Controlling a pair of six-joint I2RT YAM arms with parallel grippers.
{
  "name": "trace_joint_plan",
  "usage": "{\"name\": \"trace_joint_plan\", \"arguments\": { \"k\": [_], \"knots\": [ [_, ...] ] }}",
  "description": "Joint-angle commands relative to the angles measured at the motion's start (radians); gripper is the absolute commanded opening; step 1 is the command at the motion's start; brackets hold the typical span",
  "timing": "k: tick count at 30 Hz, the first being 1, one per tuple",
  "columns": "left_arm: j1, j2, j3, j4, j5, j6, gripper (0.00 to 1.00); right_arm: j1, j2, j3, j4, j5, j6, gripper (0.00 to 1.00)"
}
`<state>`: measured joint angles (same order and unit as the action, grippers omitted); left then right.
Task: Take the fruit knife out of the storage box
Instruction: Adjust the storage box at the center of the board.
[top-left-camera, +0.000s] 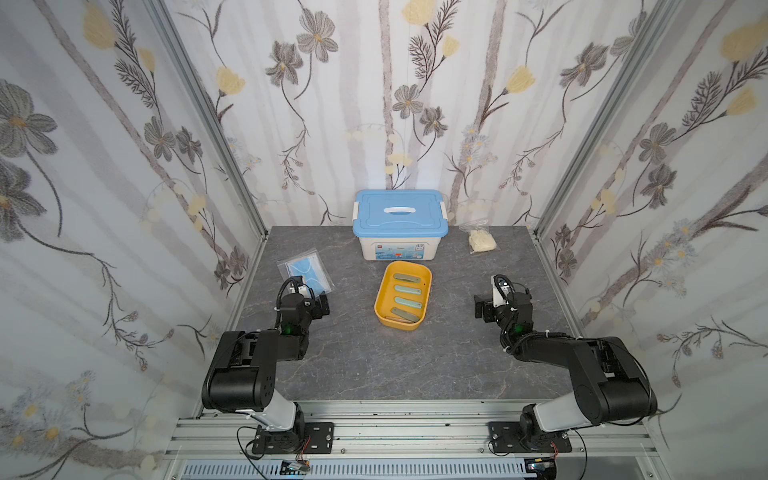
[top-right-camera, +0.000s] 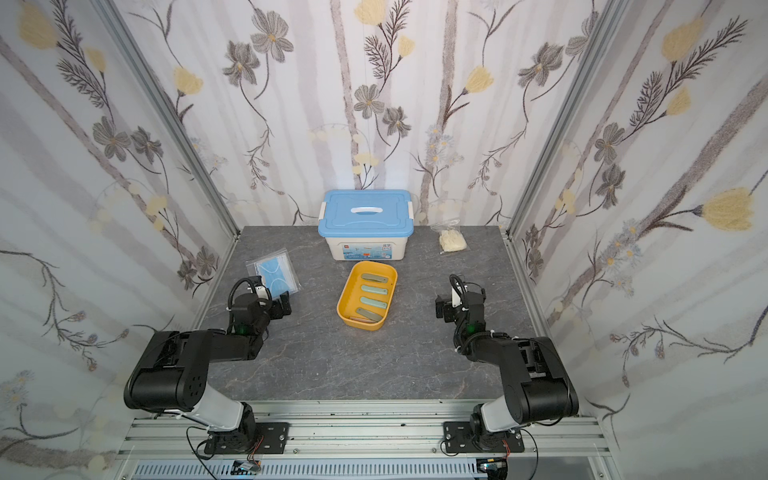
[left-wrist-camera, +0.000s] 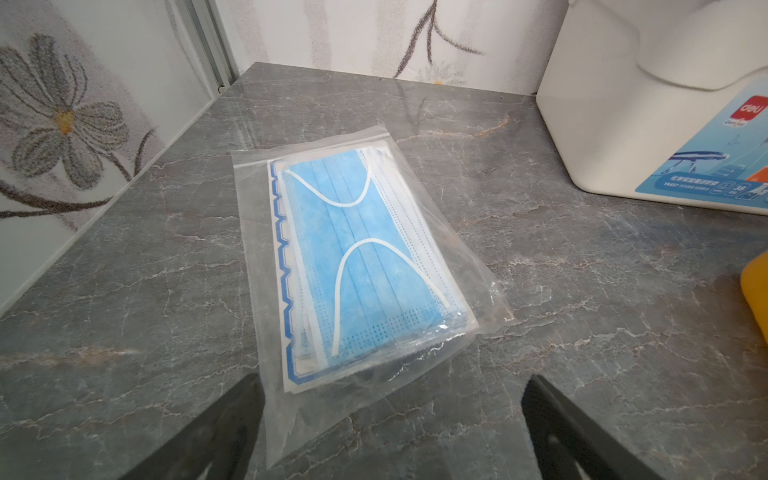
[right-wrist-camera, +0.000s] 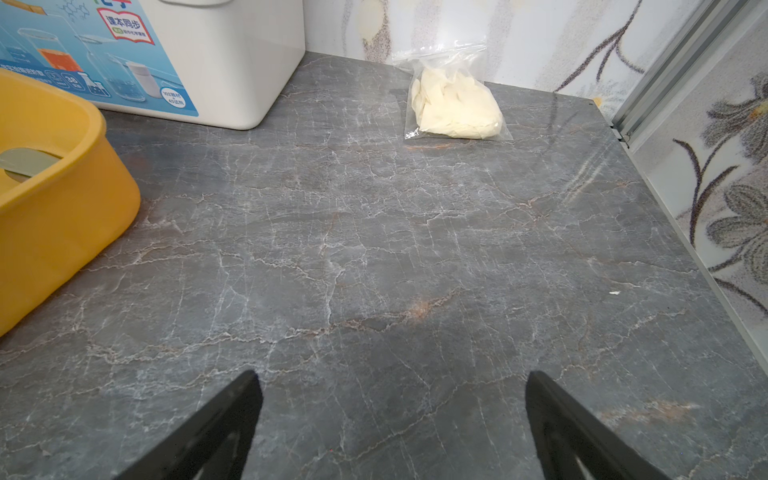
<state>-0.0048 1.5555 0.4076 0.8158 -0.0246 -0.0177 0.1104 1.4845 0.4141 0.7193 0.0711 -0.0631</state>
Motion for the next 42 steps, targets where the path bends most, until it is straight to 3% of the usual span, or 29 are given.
{"name": "trace_joint_plan", "arguments": {
  "k": [1, 3, 4, 7, 12, 15, 19, 22, 23, 26, 28, 29, 35, 42],
  "knots": [
    [0.001, -0.047, 0.079, -0.13, 0.062, 0.033, 1.0, 0.0, -0.011, 0.035, -0.045, -0.04, -0.013, 1.0],
    [0.0, -0.073, 0.235, -0.425, 0.094, 0.05, 1.0, 0.007, -0.028, 0.095, -0.145, -0.044, -0.029, 1.0],
    [0.0, -0.077, 0.299, -0.528, 0.113, 0.049, 1.0, 0.018, -0.025, 0.177, -0.301, 0.009, -0.017, 1.0],
    [-0.022, -0.112, 0.393, -0.676, 0.137, 0.024, 1.0, 0.054, 0.099, 0.49, -0.763, 0.189, 0.076, 1.0],
    [-0.12, -0.136, 0.538, -0.964, 0.089, -0.067, 1.0, 0.176, 0.294, 0.828, -1.156, 0.289, 0.142, 1.0],
    [-0.207, -0.146, 0.603, -1.128, 0.083, -0.152, 1.0, 0.27, 0.311, 0.935, -1.28, 0.276, 0.187, 1.0],
    [-0.281, -0.179, 0.625, -1.259, 0.101, -0.337, 1.0, 0.35, 0.294, 1.066, -1.411, 0.072, 0.314, 0.99],
    [-0.309, -0.217, 0.6, -1.294, 0.166, -0.449, 1.0, 0.374, 0.295, 1.15, -1.465, -0.087, 0.415, 0.86],
    [-0.32, -0.225, 0.591, -1.308, 0.171, -0.48, 1.0, 0.377, 0.307, 1.183, -1.473, -0.168, 0.439, 0.66],
    [-0.346, -0.235, 0.556, -1.307, 0.224, -0.539, 1.0, 0.397, 0.408, 1.312, -1.53, -0.317, 0.478, 0.23],
    [-0.369, -0.234, 0.525, -1.272, 0.266, -0.581, 1.0, 0.406, 0.497, 1.407, -1.595, -0.348, 0.483, 0.04],
    [-0.382, -0.231, 0.514, -1.252, 0.288, -0.594, 1.0, 0.409, 0.535, 1.448, -1.623, -0.364, 0.482, 0.0],
    [-0.465, -0.169, 0.475, -1.16, 0.357, -0.674, 1.0, 0.417, 0.646, 1.573, -1.683, -0.32, 0.455, 0.0],
    [-0.543, -0.058, 0.576, -1.2, 0.301, -0.643, 1.0, 0.416, 0.727, 1.61, -1.778, -0.238, 0.421, 0.0]
  ]
}}
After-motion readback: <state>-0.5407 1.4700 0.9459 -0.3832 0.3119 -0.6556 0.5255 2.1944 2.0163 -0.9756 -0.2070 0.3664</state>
